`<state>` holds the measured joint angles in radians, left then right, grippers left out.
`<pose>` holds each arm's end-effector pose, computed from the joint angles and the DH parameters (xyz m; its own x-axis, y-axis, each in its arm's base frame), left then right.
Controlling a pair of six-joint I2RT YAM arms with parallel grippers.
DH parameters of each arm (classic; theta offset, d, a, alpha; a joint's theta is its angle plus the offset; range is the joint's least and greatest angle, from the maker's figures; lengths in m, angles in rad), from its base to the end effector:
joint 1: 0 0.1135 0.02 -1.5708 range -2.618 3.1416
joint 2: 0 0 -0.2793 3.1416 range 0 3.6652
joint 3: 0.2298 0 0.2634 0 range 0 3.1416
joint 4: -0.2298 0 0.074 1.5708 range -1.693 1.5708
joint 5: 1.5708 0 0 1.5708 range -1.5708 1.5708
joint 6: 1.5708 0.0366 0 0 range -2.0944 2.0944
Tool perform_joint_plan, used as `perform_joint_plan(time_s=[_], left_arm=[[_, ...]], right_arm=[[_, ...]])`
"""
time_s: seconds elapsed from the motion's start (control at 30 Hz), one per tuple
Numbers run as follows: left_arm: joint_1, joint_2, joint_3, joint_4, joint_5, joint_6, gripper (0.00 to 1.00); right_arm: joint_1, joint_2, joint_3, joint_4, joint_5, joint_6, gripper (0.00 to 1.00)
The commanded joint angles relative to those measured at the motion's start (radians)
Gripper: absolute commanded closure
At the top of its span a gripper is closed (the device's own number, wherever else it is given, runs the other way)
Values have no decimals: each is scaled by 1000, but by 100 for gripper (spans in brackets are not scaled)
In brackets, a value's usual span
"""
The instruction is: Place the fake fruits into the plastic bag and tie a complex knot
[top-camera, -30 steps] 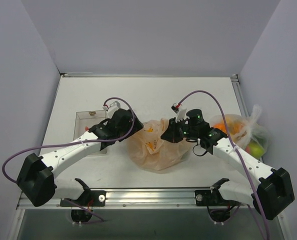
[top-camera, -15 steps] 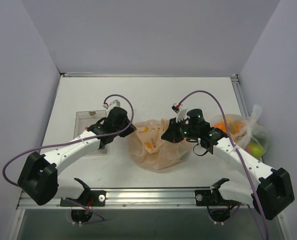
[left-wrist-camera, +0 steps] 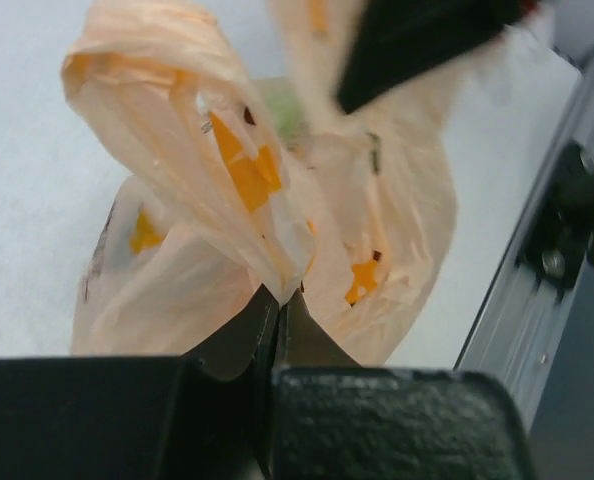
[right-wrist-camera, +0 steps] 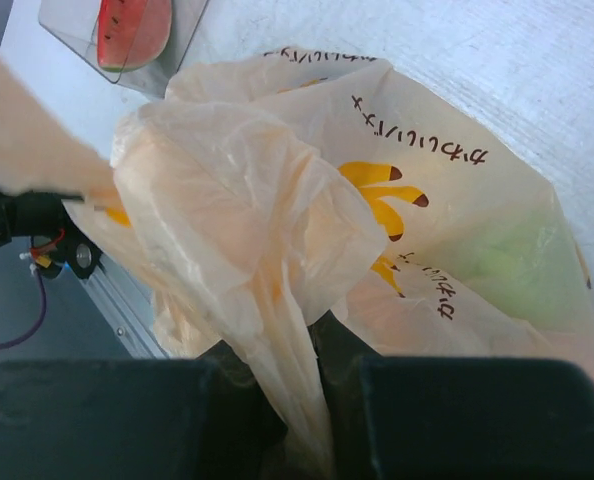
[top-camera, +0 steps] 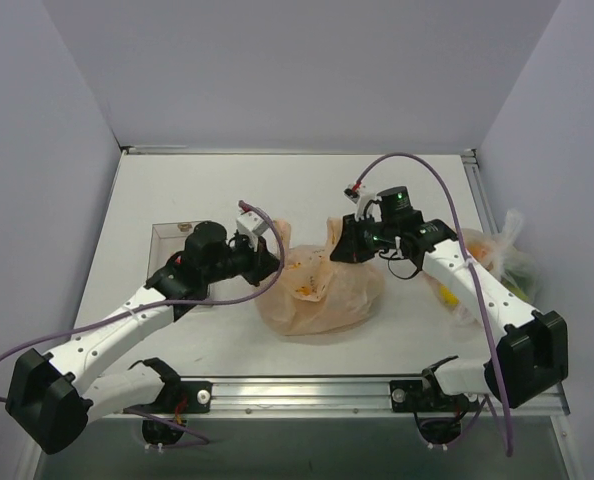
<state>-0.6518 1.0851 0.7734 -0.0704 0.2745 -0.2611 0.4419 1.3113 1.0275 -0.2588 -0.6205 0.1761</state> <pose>0.1955 -0.1617 0.2982 -0.4887 0.0604 -0.8703 0.6808 0.6503 -0.3372 0.2623 0.1476 0.3156 -0.5994 -0.1259 -0.7905 -0.7039 0.5531 0.4456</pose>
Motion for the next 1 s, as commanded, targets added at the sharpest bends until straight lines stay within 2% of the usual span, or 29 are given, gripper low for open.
perform_joint_plan(time_s=[0.0,0.07,0.1,0.13,0.2,0.37,0.43,0.53,0.57,0.67,0.83,0.97], left_arm=[[-9,-7,16,72,458,507,100],[-11,41,67,-75,509,594,100],[-11,99,140,-144,572,728,100],[-9,123,170,-237,598,778,100],[-3,183,237,-314,682,918,100],[-8,272,331,-422,778,1086,100],[-9,312,375,-492,816,1190,100],[-17,332,388,-499,821,1232,100],[-19,341,391,-500,821,1231,100],[-17,352,395,-502,821,1226,100],[-16,349,386,-502,824,1214,100],[-16,351,379,-503,832,1200,100]], right_arm=[[7,32,81,-134,-105,-116,100],[27,45,94,-155,-140,-144,100],[32,49,101,-163,-156,-168,100],[38,51,105,-177,-169,-168,100],[57,52,105,-186,-203,-219,100],[75,72,143,-221,-289,-296,100],[84,74,149,-235,-300,-312,95],[84,63,148,-247,-288,-337,79],[83,59,143,-252,-280,-345,68],[70,22,120,-280,-227,-391,48],[-38,-46,109,-374,-202,-461,24],[-91,-109,147,-479,-211,-565,15]])
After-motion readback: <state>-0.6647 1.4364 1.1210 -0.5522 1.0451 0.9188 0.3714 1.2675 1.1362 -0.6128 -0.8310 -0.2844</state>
